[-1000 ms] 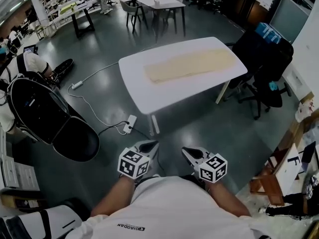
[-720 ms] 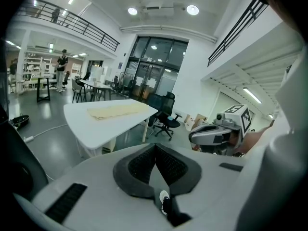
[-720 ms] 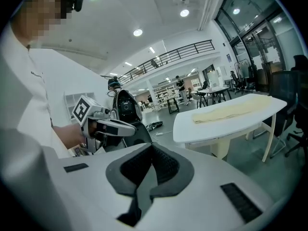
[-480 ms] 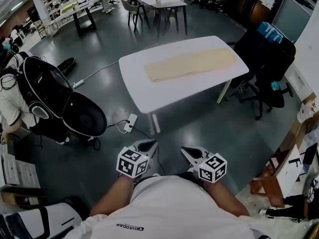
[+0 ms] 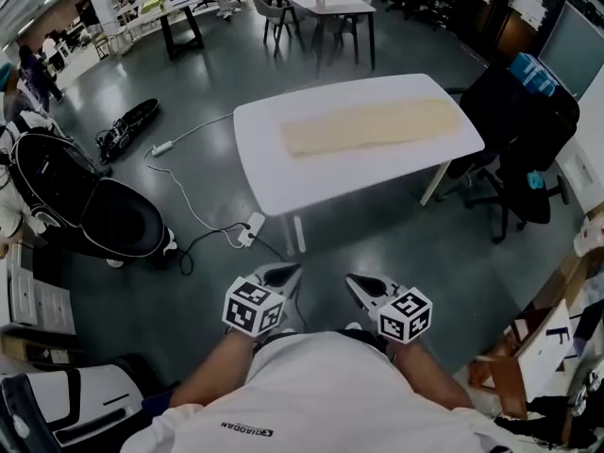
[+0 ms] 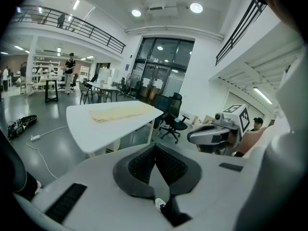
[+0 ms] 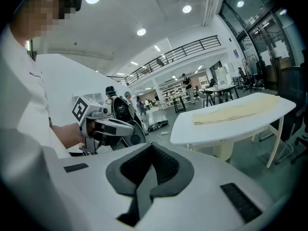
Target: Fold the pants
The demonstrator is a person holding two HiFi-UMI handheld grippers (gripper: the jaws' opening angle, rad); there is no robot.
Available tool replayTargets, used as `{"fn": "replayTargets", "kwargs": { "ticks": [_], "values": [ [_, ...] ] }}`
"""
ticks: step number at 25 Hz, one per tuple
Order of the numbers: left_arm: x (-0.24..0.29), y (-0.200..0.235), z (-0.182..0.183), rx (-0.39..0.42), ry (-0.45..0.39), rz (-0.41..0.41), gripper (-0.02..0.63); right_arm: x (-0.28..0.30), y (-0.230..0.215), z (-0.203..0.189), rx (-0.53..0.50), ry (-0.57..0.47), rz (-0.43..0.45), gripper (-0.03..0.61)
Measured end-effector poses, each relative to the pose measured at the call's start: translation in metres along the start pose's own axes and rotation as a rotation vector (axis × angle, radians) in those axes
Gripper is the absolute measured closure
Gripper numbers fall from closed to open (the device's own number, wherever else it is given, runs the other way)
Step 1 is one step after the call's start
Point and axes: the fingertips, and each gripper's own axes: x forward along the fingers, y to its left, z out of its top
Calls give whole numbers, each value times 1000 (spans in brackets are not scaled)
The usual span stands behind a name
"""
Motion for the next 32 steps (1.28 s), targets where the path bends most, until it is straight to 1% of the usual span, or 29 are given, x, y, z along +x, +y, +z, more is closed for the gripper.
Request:
{"fn": "replayTargets", "kwargs": {
  "ticks": [5,8,10,13,17,21,27,30,32],
  "values": [
    [29,-18,10,8,16,14,586,-18,-35,10,-30,-1,5,560],
    [43,-25,20,16,11,37,586,-30,-57,12,-17,-4,15,560],
    [53,-30,23,6,5,56,586,-39,-69,11,-4,-7,22,560],
    [68,-42,25,-9,7,77,586,-56,-82,10,-4,-8,32,560],
    [86,-64,36,1,3,84,586,-74,-94,7,-8,2,67,560],
    [102,-75,43,-1,-4,114,586,-90,-112,2,-5,4,73,560],
    [116,-86,46,-7,19,157,586,-117,-140,-3,-19,-1,40,560],
    [130,-94,42,6,53,156,586,-131,-158,-13,17,3,3,560],
    [135,-99,44,8,60,151,586,-139,-166,-15,47,-2,-13,560]
  ]
}}
